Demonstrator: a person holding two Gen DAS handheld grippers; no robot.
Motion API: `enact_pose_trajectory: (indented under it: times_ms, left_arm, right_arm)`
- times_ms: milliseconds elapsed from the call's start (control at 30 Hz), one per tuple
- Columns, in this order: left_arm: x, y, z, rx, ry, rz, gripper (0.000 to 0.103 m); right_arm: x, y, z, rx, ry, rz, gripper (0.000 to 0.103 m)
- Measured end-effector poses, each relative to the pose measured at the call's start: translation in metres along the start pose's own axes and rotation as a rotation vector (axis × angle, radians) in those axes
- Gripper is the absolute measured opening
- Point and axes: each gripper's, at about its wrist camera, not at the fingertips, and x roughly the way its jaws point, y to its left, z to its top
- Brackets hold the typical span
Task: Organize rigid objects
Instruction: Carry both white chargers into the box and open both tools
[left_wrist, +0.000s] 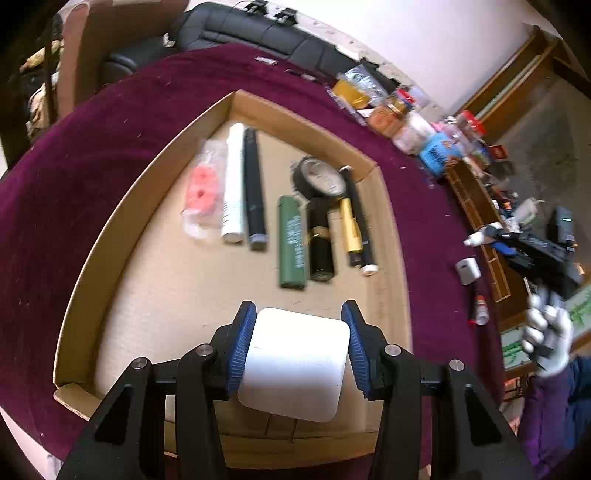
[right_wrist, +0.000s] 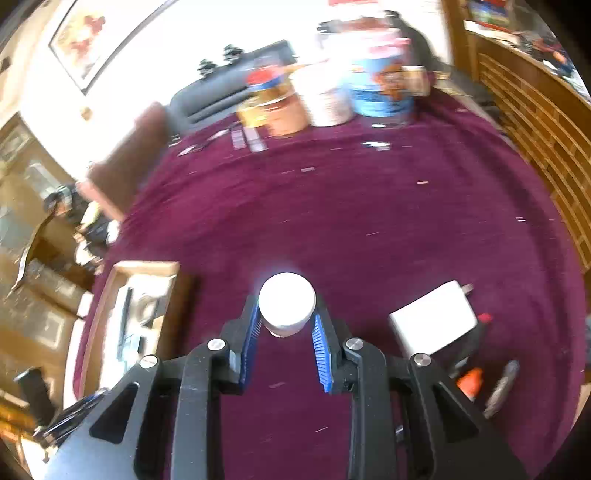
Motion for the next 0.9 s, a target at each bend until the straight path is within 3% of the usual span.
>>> enact_pose_trajectory:
  times_ms: [133,300,433,700,900]
  left_arm:
    - [0.007,0.007,0.010,0.007,-0.011,0.068,0.042]
    - [0.017,0.008,0.027,0.041,-0.066,0.187,0.043]
    - [0.014,0.012,0.030,0.023,-0.094,0.178,0.043]
    - [-0.031,0.011,0.017,0.044,-0.210,0.140,0.050]
    - [-0.044,0.029,0.013,-0.003,-0.231,0.124,0.053]
  right_arm:
    - [0.004,0.044,-0.019,-0.062,0.062,0.113,0.025]
    - [0.028,0.102,-0.050,-0.153,0.204,0.230,0.025]
    - [0.061,0.144,-0.078,-0.228,0.344,0.271,0.025]
    - [0.121,0.185,-0.102,-0.301,0.474,0.216,0.025]
    - [0.139,0.194,-0.094,-0.349,0.402,0.050,0.024]
